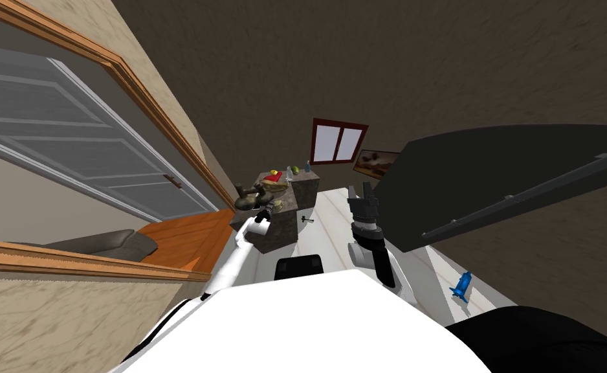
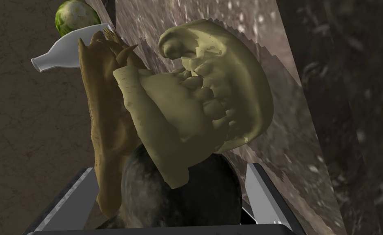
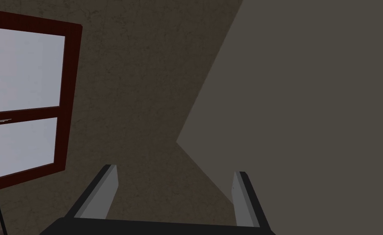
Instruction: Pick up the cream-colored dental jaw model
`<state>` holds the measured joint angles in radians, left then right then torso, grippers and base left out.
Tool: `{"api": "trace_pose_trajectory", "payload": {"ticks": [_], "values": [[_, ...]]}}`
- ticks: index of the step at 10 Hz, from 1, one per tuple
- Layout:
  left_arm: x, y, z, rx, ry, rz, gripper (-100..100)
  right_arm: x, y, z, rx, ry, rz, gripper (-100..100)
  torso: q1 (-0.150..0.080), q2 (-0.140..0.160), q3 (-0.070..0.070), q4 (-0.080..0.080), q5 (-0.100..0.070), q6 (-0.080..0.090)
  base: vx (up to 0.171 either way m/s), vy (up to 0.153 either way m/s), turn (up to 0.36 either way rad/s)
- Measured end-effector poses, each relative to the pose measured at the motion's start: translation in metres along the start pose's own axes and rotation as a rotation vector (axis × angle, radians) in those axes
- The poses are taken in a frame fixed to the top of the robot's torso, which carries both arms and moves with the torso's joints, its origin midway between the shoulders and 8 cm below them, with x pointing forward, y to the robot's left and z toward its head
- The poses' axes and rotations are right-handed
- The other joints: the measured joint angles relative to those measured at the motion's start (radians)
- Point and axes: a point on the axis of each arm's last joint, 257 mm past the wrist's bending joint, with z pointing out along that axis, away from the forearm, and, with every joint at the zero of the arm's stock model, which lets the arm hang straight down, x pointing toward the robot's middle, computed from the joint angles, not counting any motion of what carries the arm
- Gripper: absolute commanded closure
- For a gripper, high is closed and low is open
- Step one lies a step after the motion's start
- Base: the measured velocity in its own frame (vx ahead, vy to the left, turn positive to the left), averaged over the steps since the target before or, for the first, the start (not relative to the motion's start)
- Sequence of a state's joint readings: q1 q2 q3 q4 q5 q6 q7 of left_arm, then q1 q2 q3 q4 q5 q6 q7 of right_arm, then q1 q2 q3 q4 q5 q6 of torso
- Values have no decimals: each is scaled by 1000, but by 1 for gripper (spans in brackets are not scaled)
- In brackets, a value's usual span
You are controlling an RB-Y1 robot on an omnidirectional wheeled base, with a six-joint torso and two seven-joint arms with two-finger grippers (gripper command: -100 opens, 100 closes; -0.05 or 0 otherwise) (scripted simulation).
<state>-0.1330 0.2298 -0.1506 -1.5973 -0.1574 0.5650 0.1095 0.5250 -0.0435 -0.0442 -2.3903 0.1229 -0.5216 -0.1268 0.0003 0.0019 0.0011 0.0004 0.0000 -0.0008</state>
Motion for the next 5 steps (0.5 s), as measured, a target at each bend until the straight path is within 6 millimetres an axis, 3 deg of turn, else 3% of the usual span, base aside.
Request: {"api": "trace_pose_trajectory", "payload": {"ticks": [2, 4, 5], "values": [[-6, -12, 10, 22, -4, 7, -100, 0, 0, 0, 0, 0, 0, 0, -1, 1, 1, 0, 0, 0, -29, -8, 1], [-4, 5, 19, -15, -3, 11, -100, 0, 0, 0, 0, 0, 0, 0, -1, -2, -1, 0, 0, 0, -26, 4, -2], [-8, -6, 25, 2, -9, 6, -100, 0, 0, 0, 0, 0, 0, 0, 0, 0, 0, 0, 0, 0, -72, 4, -8]]}}
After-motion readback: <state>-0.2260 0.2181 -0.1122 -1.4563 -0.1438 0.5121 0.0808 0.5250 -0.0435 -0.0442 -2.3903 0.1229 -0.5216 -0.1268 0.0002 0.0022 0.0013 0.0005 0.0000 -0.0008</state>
